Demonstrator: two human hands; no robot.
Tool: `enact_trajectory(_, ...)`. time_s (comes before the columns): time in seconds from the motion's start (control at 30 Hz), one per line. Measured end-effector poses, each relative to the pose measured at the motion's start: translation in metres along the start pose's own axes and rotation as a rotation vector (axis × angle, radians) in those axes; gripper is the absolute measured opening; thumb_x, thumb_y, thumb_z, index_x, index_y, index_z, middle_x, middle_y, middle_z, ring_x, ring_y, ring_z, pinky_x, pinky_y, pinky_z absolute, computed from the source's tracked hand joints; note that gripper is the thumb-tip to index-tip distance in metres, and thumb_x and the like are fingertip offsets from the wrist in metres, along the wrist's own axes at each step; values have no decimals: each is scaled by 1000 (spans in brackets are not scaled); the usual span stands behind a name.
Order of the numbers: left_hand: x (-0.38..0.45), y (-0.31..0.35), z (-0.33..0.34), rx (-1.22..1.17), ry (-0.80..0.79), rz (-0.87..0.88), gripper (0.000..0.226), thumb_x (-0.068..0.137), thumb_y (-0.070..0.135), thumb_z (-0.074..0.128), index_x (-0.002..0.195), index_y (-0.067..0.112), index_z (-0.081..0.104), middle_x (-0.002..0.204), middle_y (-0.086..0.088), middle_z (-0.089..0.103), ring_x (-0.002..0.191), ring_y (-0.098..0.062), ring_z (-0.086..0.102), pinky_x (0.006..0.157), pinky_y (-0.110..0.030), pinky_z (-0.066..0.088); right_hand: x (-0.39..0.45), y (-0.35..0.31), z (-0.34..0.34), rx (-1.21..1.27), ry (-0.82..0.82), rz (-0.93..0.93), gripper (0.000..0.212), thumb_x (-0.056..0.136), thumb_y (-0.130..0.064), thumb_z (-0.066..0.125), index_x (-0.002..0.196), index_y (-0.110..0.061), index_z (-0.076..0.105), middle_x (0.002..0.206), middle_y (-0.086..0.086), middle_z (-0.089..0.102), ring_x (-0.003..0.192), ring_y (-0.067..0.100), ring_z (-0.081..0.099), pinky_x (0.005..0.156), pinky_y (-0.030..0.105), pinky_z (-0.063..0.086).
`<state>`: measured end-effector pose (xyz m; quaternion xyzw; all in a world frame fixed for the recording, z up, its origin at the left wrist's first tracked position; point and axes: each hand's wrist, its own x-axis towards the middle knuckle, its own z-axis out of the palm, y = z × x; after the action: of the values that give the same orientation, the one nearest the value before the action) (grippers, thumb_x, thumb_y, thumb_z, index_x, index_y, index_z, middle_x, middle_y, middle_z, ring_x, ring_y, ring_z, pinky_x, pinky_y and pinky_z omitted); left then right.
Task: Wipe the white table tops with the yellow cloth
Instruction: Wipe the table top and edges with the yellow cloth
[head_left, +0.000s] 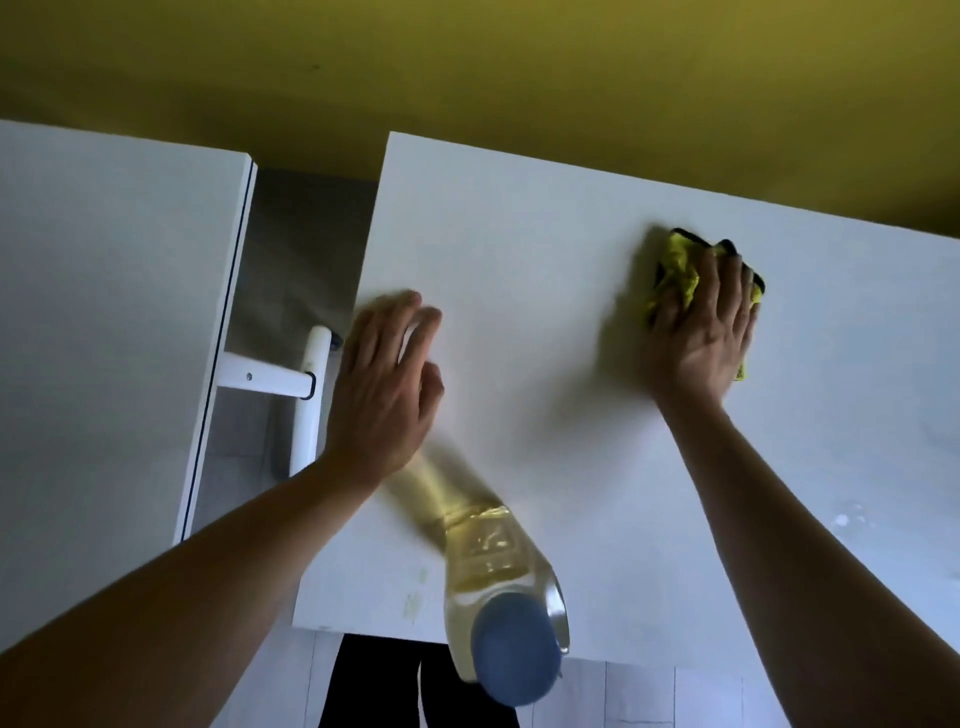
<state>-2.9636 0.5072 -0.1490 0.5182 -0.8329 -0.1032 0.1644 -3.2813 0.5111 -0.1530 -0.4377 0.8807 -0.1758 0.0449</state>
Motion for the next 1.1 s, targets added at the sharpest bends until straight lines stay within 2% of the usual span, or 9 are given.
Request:
enact_trajectory(0.1,-1,-3,6,-20,11,1,49,101,8,47,148,0,53,159,-22,45,150,-45,38,123,-61,28,18,-29,12,-4,4,-9,61,104,-44,30,159,-17,25,166,5,20,154,25,14,126,43,7)
enact_trajectory(0.33,-1,0,7,-31,5,-18,55,96,3,49,151,1,51,158,-21,46,150,-43,38,125,-60,26,24,-194,73,58,-243,-701,60,104,-48,34,157,-20,32,164,8,26,153,26,19,125,40,11)
enact_trajectory(0.43,-4,-2,7,-28,-2,-10,55,99,6,46,154,3,48,160,-20,44,152,-39,36,125,-58,27,21,-227,81,53,-302,-941,59,105,-49,31,156,-20,34,164,7,28,153,24,20,125,43,13)
enact_trajectory(0.53,-2,-4,7,-30,-6,-10,55,98,5,46,153,3,49,160,-20,44,151,-41,37,124,-60,28,24,-199,78,83,-266,-878,59,103,-50,32,155,-21,37,163,7,31,152,24,23,124,43,18)
enact_trajectory(0.73,-2,0,5,-16,-39,-33,56,97,9,45,153,3,49,163,-20,41,153,-44,34,123,-62,27,46,-39,26,38,-6,-302,63,95,-36,43,154,-17,36,161,10,32,149,30,28,122,47,23)
enact_trajectory(0.8,-2,1,4,-18,-56,-39,57,97,10,44,153,3,49,164,-20,39,153,-44,32,123,-62,28,50,-19,17,1,42,-18,61,100,-41,37,156,-19,32,164,8,27,151,27,22,123,48,16)
enact_trajectory(0.87,0,1,4,-18,-61,-48,57,96,10,44,153,3,49,164,-20,39,153,-44,32,123,-62,28,54,-32,22,-19,62,125,62,102,-46,31,157,-17,30,164,10,25,153,28,19,123,48,13)
enact_trajectory(0.93,0,0,3,-26,-63,-50,58,96,10,43,153,4,49,163,-19,40,153,-44,33,123,-62,28,54,-64,31,-12,37,-15,62,102,-44,33,156,-13,32,163,12,27,152,31,22,123,49,16)
enact_trajectory(1.1,0,0,3,-7,-68,-53,60,95,13,44,154,5,48,162,-18,42,151,-42,36,125,-58,27,28,-200,73,93,-200,-633,62,99,-46,35,154,-17,38,162,11,30,152,29,23,124,44,18)
